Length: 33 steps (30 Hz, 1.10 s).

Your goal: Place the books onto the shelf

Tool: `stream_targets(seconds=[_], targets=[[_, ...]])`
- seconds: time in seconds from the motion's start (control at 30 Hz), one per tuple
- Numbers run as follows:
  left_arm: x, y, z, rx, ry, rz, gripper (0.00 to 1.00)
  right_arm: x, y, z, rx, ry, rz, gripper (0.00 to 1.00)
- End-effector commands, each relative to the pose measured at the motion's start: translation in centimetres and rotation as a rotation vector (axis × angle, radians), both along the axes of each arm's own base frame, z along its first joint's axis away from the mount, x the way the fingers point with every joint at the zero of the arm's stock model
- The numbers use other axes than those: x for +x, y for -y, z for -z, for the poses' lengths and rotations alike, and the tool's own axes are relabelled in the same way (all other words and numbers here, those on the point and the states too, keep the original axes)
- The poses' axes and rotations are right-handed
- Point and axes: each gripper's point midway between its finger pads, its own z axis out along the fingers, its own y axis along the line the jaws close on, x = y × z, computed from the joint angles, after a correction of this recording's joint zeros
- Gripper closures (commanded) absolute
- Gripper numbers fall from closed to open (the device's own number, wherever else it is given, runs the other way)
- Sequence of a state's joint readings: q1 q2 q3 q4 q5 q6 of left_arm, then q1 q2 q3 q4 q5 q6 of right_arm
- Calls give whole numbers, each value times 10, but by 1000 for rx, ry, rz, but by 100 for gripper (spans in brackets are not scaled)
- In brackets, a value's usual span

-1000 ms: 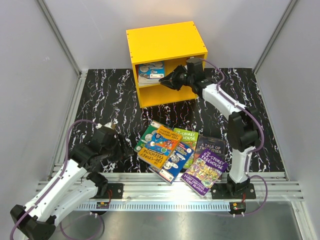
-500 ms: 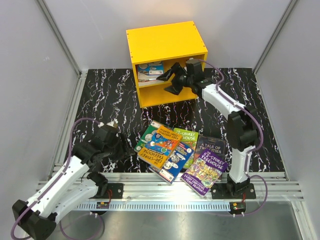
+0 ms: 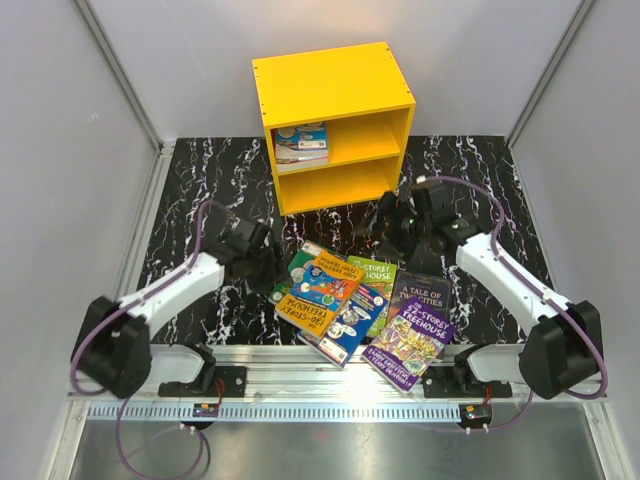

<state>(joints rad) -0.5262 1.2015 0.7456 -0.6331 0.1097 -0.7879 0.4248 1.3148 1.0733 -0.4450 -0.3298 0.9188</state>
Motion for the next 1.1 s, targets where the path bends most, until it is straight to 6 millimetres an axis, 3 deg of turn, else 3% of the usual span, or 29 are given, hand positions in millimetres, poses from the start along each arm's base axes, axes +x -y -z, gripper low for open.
stream_targets(seconds=[0.0, 0.07, 0.1, 0.23, 0.5, 0.73, 0.83, 0.87, 0.97, 1.0, 1.07], targets=[[57, 37, -18, -107, 105, 70, 35, -38, 7, 41, -59, -129, -43, 0], [74, 52, -24, -132, 110, 103, 36, -47, 4, 46, -56, -140, -56, 0], [75, 58, -10, -129, 62, 127, 38, -53, 0, 54, -51, -153, -63, 0], [84, 70, 1, -148, 23, 155, 40, -62, -18, 67, -23, -179, -94, 0], [61, 84, 15, -195, -29, 185, 41, -73, -60, 92, -19, -219, -184, 0], [44, 89, 14, -254, -49, 168, 41, -84, -62, 116, -60, -282, -203, 1], [35, 95, 12, -292, -69, 168, 41, -82, -65, 118, -50, -273, -207, 15], [34, 101, 6, -326, -66, 163, 42, -80, -66, 117, -50, -264, -206, 29], [21, 112, 1, -398, -87, 156, 42, -74, -65, 113, -78, -246, -200, 51], [16, 116, -2, -418, -90, 162, 42, -72, -65, 110, -85, -233, -202, 68], [10, 118, -5, -441, -98, 156, 42, -69, -65, 101, -86, -205, -203, 81]])
